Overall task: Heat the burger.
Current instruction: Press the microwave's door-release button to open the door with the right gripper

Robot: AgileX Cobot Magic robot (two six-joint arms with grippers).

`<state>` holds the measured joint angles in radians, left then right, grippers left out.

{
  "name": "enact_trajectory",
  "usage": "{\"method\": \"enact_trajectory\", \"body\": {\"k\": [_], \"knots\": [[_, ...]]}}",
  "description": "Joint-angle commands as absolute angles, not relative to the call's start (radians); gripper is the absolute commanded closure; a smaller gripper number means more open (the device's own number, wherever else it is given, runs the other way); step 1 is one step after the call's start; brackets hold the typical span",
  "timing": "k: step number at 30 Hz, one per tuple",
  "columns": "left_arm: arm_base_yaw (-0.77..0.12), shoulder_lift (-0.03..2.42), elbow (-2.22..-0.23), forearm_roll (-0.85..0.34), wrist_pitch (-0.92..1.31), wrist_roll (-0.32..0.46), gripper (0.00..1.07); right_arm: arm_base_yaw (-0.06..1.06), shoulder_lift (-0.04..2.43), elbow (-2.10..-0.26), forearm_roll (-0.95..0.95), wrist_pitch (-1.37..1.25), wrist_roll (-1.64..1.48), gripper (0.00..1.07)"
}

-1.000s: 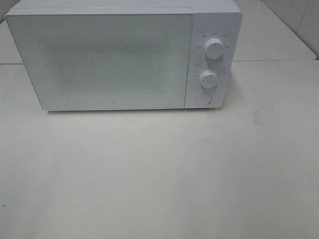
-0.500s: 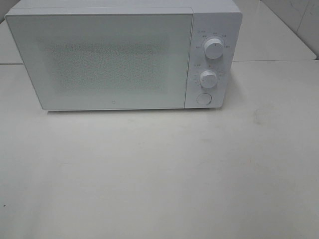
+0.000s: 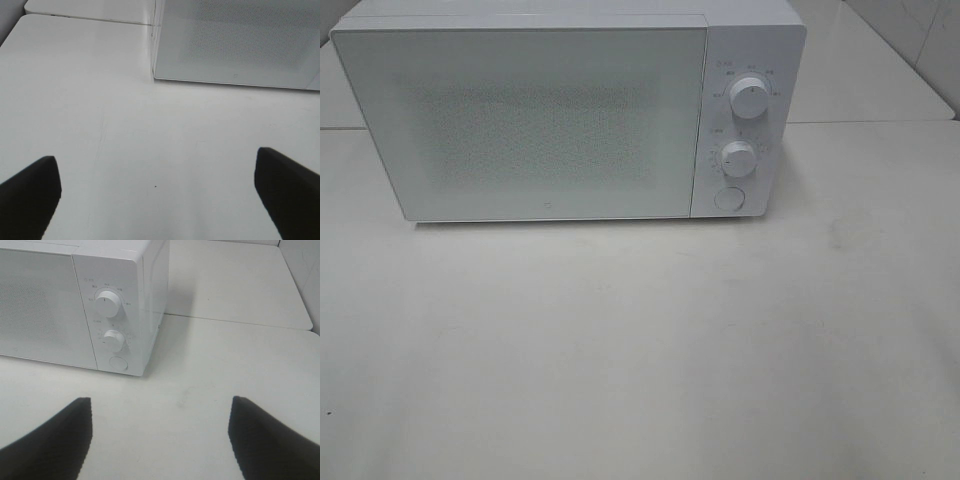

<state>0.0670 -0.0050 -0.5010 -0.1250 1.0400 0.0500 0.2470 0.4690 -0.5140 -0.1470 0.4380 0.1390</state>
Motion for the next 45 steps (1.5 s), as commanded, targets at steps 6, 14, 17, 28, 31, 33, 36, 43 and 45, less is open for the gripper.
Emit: {"method": "enact_trajectory", "body": {"k": [6,14,17,28,31,33,36,43,45], "knots": [[0.071,-0.025,-0.495,-0.135,1.035,0.043,0.09,0.240,0.650,-0.511,-0.152,0.246,0.145,0.32],[0.071,-0.025,-0.495,-0.135,1.035,0.043,0.09,0.240,0.850,-0.511,-0.145,0.022,0.145,0.32],[0.071,-0.025,-0.495,-0.135,1.035,0.043,0.09,0.240,0.909,-0.511,-0.145,-0.055,0.145,0.32],[0.071,-0.025,-0.495,-0.135,1.035,0.043,0.09,0.240,1.119,-0.490,-0.149,-0.356,0.145,0.32],[0.071,-0.025,-0.495,-0.135,1.035,0.043,0.09,0.240,1.178,-0.459,-0.144,-0.499,0.141,0.32],[0.071,-0.025,-0.495,-0.135,1.035,0.043,0.09,0.240,1.224,-0.434,-0.128,-0.600,0.133,0.32],[0.071,-0.025,-0.495,-0.135,1.035,0.043,0.09,0.240,1.288,-0.401,-0.077,-0.714,0.103,0.32],[0.071,-0.025,-0.495,-0.135,1.035,0.043,0.09,0.323,1.437,-0.343,0.170,-0.933,-0.108,0.32],[0.071,-0.025,-0.495,-0.135,1.035,0.043,0.09,0.341,1.459,-0.339,0.205,-0.961,-0.131,0.32]]}}
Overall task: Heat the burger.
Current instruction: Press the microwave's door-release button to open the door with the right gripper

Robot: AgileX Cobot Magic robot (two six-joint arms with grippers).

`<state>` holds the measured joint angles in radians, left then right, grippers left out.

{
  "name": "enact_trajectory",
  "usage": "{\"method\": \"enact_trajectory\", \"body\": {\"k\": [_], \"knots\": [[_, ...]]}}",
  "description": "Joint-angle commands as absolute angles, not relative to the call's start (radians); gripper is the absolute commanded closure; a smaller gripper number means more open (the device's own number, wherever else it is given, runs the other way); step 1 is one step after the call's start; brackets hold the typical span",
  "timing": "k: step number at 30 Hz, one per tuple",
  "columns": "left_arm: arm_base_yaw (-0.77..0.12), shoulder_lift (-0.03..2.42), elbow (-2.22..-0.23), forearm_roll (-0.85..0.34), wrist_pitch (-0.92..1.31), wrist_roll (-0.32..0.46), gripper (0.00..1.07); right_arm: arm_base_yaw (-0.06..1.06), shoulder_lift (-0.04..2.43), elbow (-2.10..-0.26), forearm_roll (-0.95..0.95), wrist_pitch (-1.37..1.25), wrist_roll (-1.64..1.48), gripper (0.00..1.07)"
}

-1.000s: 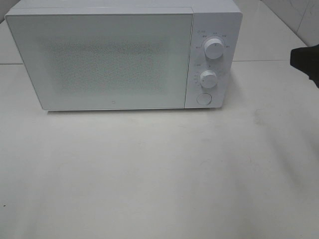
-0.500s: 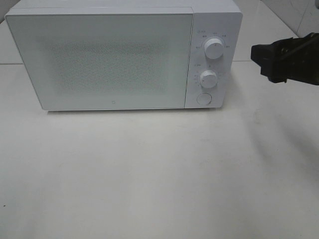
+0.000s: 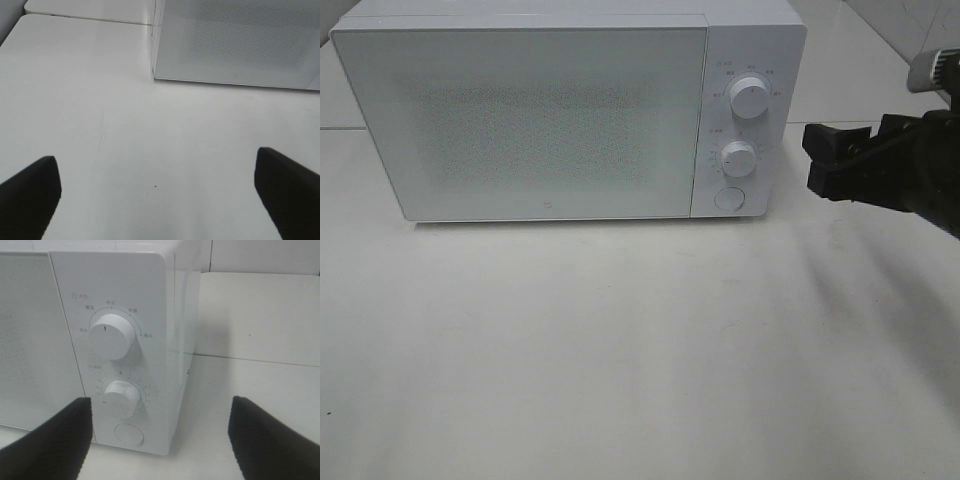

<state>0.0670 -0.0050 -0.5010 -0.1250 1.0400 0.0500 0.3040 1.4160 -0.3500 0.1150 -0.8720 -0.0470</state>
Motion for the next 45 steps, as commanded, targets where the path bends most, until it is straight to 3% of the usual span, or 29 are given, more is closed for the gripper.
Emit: {"method": "enact_trajectory", "body": {"k": [1,16,30,36,45], "knots": [[0.071,-0.025,-0.495,-0.135,1.035,0.043,0.09,0.373,1.496,-0.338,0.263,-0.993,-0.161,0.32],[0.071,-0.025,-0.495,-0.135,1.035,0.043,0.09,0.607,1.733,-0.356,0.558,-1.169,-0.178,0.32],[0.071,-0.025,-0.495,-0.135,1.035,0.043,0.09,0.633,1.796,-0.394,0.560,-1.163,-0.163,0.32],[0.071,-0.025,-0.495,-0.135,1.035,0.043,0.09,0.633,1.796,-0.394,0.560,-1.163,-0.007,0.32],[0.071,-0.025,-0.495,-0.135,1.035,0.043,0.09,0.633,1.796,-0.394,0.559,-1.163,0.480,0.37]]}}
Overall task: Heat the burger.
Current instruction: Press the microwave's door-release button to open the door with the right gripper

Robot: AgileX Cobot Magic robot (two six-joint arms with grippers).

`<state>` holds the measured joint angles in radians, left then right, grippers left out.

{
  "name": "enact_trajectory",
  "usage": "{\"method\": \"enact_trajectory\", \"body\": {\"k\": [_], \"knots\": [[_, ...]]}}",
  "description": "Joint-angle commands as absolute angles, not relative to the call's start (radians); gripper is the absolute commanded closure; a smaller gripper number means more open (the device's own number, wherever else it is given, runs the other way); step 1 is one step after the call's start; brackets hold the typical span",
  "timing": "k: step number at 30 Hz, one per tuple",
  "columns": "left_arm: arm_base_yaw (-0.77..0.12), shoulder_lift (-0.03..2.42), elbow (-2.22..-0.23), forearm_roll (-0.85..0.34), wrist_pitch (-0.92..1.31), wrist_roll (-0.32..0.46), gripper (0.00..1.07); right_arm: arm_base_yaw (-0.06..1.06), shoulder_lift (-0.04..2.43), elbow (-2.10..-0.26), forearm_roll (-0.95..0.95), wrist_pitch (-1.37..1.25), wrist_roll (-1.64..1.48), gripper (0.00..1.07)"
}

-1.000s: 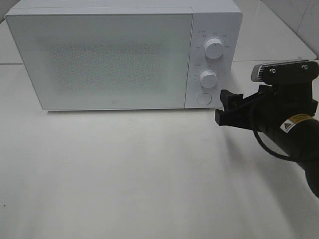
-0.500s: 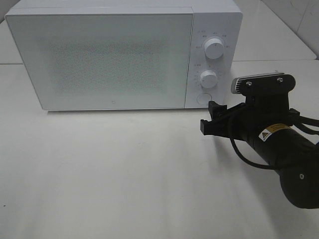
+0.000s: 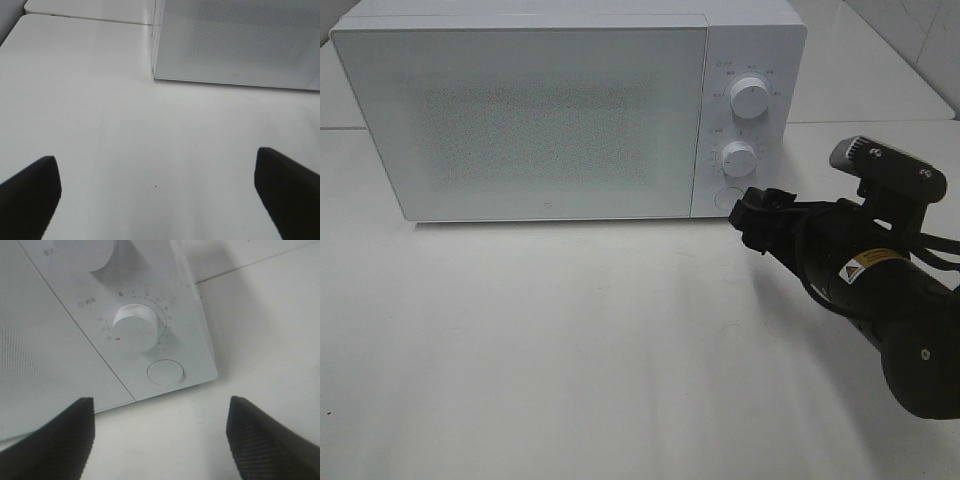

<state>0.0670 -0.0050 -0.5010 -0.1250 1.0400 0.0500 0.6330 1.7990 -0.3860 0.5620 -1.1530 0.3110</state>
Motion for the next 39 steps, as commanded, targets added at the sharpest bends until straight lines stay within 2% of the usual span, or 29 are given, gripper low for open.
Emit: {"method": "enact_trajectory", "body": {"k": [1,6,12,13,14,15,16,17,18,19,20,21,22,23,33,39], "knots": [[0.071,-0.025,-0.495,-0.135,1.035,0.043,0.09,0.633,1.796,-0.394,0.559,-1.163,0.608,0.39],[0.071,-0.025,-0.495,-0.135,1.035,0.043,0.09,0.633,1.796,-0.394,0.559,-1.156,0.866,0.44],[0.071,-0.025,-0.495,-0.135,1.035,0.043,0.09,0.633,1.796,-0.394,0.559,-1.127,1.183,0.57],[0.071,-0.025,-0.495,-0.135,1.035,0.043,0.09,0.633,1.796,-0.394,0.558,-1.120,1.266,0.63],[0.071,-0.025,-0.495,-0.135,1.035,0.043,0.09,0.633,1.796,-0.394,0.558,-1.120,1.266,0.63],[0.071,-0.025,-0.495,-0.135,1.035,0.043,0.09,0.633,1.796,-0.394,0.558,-1.115,1.329,0.72],[0.071,-0.025,-0.495,-0.135,1.035,0.043,0.09,0.633,1.796,-0.394,0.558,-1.115,1.329,0.72],[0.071,-0.025,-0.495,-0.135,1.035,0.043,0.09,0.633,1.796,-0.394,0.558,-1.113,1.355,0.77],[0.071,-0.025,-0.495,-0.135,1.035,0.043,0.09,0.633,1.796,-0.394,0.558,-1.104,1.390,0.87],[0.071,-0.025,-0.495,-0.135,1.035,0.043,0.09,0.633,1.796,-0.394,0.558,-1.104,1.390,0.87],[0.071,-0.025,-0.495,-0.135,1.035,0.043,0.09,0.633,1.796,-0.394,0.560,-1.087,1.409,0.97],[0.071,-0.025,-0.495,-0.135,1.035,0.043,0.09,0.633,1.796,-0.394,0.563,-1.075,1.415,1.01],[0.071,-0.025,-0.495,-0.135,1.035,0.043,0.09,0.633,1.796,-0.394,0.563,-1.075,1.415,1.01],[0.071,-0.025,-0.495,-0.135,1.035,0.043,0.09,0.633,1.796,-0.394,0.567,-1.053,1.420,1.07],[0.071,-0.025,-0.495,-0.135,1.035,0.043,0.09,0.630,1.812,-0.415,0.589,-1.030,1.431,1.07],[0.071,-0.025,-0.495,-0.135,1.035,0.043,0.09,0.630,1.899,-0.489,0.587,-1.030,1.453,1.07]]}}
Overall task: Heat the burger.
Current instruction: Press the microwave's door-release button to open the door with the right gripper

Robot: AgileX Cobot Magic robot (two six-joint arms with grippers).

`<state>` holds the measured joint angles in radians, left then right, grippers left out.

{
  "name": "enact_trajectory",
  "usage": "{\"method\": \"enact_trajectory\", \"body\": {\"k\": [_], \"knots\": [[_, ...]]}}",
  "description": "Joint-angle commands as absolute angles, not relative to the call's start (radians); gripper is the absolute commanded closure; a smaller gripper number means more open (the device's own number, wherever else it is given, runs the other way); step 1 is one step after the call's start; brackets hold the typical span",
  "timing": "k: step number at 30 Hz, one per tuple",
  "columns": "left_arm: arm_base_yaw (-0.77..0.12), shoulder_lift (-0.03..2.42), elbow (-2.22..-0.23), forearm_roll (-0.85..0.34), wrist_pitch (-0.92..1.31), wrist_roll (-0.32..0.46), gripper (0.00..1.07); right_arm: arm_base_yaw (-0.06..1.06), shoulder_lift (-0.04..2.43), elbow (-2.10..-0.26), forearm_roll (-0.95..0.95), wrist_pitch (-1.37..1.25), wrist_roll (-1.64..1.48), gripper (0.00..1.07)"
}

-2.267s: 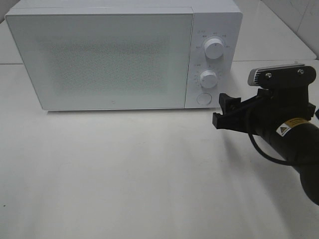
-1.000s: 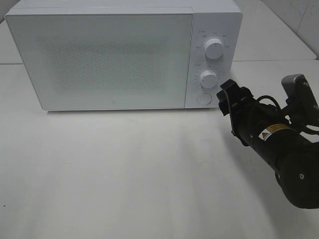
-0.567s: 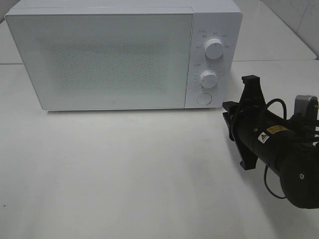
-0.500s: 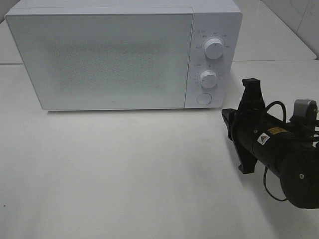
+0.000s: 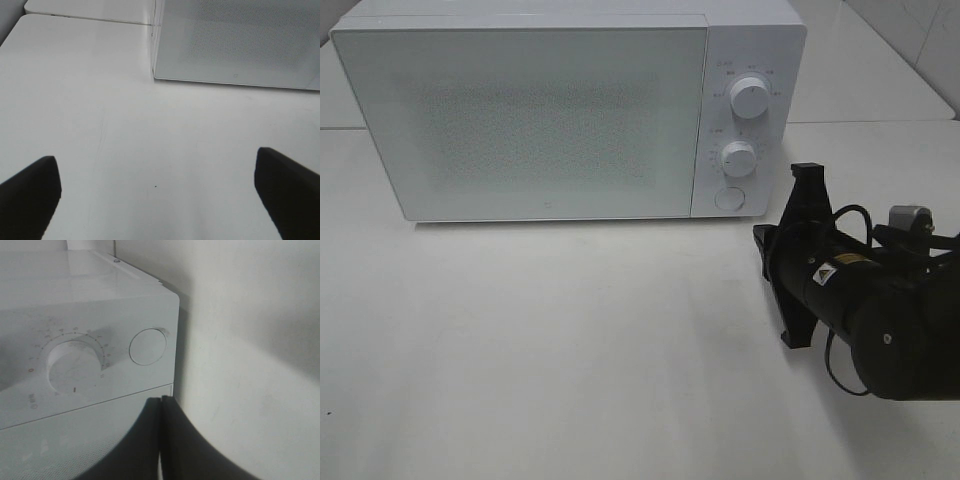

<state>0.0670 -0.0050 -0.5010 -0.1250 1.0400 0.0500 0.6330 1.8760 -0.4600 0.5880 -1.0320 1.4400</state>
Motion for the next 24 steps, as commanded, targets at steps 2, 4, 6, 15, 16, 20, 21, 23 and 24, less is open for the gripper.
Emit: {"method": "enact_trajectory", "body": {"k": [2,4,6,15,16,20,21,23,24], "knots": [[0.071,-0.025,-0.495,-0.135,1.035,0.043,0.09,0.630,1.909,-0.501,0.589,-1.024,1.453,1.07],[0.071,-0.025,-0.495,-0.135,1.035,0.043,0.09,0.630,1.929,-0.538,0.589,-0.993,1.452,1.07],[0.071,-0.025,-0.495,-0.135,1.035,0.043,0.09,0.630,1.946,-0.565,0.593,-0.976,1.451,1.07],[0.071,-0.025,-0.495,-0.135,1.035,0.043,0.09,0.617,2.029,-0.691,0.597,-0.937,1.445,1.07],[0.071,-0.025,-0.495,-0.135,1.035,0.043,0.09,0.613,2.034,-0.701,0.596,-0.927,1.442,1.07],[0.071,-0.025,-0.495,-0.135,1.035,0.043,0.09,0.588,2.045,-0.731,0.587,-0.909,1.432,1.07],[0.071,-0.025,-0.495,-0.135,1.035,0.043,0.09,0.571,2.051,-0.752,0.587,-0.899,1.414,1.07],[0.071,-0.025,-0.495,-0.135,1.035,0.043,0.09,0.570,2.054,-0.764,0.587,-0.897,1.406,1.07],[0.071,-0.025,-0.495,-0.135,1.035,0.043,0.09,0.559,2.063,-0.782,0.589,-0.897,1.391,1.07]]}}
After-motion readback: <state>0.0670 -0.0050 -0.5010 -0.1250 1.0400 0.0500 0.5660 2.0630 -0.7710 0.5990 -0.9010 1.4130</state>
